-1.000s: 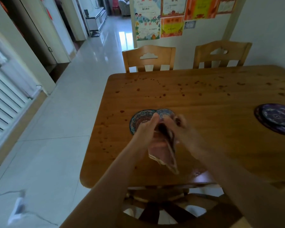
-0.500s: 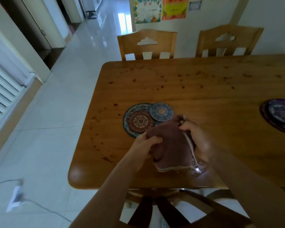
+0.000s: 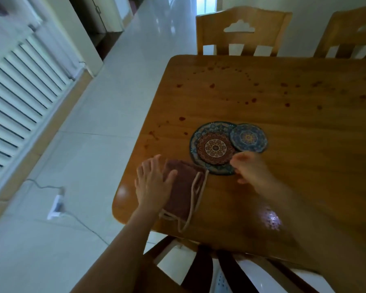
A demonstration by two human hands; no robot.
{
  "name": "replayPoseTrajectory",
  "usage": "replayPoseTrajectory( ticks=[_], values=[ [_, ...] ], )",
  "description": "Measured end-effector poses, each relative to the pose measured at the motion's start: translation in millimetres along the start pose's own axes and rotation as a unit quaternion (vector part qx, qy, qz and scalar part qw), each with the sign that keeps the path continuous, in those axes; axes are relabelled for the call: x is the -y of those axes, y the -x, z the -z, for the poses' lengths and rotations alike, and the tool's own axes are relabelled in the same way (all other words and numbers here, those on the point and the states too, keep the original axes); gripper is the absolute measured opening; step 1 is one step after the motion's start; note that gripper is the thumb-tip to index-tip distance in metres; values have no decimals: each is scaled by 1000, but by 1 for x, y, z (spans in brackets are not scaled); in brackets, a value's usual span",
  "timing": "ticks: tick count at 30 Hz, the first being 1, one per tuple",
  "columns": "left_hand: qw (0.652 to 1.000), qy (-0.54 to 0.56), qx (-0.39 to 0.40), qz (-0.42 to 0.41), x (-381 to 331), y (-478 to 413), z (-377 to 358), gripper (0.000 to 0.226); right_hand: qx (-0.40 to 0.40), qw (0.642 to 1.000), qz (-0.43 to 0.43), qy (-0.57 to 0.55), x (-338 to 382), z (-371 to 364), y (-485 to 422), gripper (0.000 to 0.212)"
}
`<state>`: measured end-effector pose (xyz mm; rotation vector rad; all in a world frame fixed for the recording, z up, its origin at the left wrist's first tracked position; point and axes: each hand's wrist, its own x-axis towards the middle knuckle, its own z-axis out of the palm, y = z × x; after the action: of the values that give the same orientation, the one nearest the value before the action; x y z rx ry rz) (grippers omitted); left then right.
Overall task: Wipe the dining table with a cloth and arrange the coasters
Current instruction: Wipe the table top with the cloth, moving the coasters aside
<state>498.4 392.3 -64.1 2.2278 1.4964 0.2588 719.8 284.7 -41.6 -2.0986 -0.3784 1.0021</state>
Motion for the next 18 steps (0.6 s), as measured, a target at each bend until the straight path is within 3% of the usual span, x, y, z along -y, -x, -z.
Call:
replayPoseTrajectory(
  ticks=[3,5,7,11,14,18],
  values=[
    [984,-96,86,-122,-1,19,-42,69,-134,990,-18,35,-6,17,-47,30],
    [972,-165,80,-145,4,24,-61,76,-175,981,-71,50,-12,26,-79,51],
    [973,-178,44,-143,7,23,-67,75,-198,974,-95,47,-10,30,-94,53],
    [974,-176,17,-144,6,23,-72,72,-186,977,-61,84,0,28,-93,14],
    [974,-181,26,-132,4,23,-72,72,-152,986,-51,34,-4,22,-94,7],
    [976,-172,19,-131,4,24,-71,72,-86,994,-59,27,-4,14,-85,16]
  ],
)
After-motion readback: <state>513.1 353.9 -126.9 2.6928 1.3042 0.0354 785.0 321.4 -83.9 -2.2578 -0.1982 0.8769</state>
